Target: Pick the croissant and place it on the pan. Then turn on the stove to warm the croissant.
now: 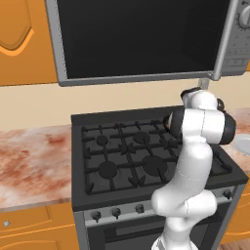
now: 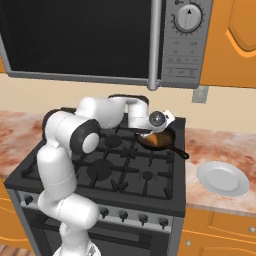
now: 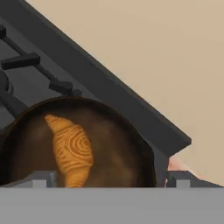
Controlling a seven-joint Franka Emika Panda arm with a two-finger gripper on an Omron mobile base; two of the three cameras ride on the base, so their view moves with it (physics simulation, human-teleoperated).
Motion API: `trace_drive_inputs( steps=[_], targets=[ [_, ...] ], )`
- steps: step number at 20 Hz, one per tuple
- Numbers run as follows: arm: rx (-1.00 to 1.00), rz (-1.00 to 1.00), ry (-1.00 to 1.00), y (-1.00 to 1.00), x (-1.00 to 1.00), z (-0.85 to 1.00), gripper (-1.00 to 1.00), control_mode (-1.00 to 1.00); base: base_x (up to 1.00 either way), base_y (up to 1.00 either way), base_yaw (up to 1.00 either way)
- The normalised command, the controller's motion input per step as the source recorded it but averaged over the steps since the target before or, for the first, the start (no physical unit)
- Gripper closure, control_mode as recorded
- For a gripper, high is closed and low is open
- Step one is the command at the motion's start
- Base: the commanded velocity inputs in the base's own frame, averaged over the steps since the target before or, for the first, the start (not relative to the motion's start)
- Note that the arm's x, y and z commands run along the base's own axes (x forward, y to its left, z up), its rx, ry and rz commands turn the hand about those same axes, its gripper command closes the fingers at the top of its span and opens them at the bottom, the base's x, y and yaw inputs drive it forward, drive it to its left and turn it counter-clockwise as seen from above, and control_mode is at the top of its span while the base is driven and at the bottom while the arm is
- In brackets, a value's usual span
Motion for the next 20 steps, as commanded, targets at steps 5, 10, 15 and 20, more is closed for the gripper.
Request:
trace_drive_inputs(
  steps=[5, 10, 15, 20],
  targets=[
    [0.17, 0.00, -0.03, -0.18, -0.44, 0.87, -1.00, -1.00, 0.00, 0.00, 0.00],
    [0.14, 0.00, 0.00, -0.06, -0.51, 0.96, -1.00, -1.00, 0.00, 0.00, 0.00],
    [0.13, 0.00, 0.00, -0.15, -0.67, 0.81, -1.00, -1.00, 0.00, 0.00, 0.00],
    [0.14, 0.00, 0.00, -0.26, -0.78, 0.48, -1.00, -1.00, 0.00, 0.00, 0.00]
  ],
)
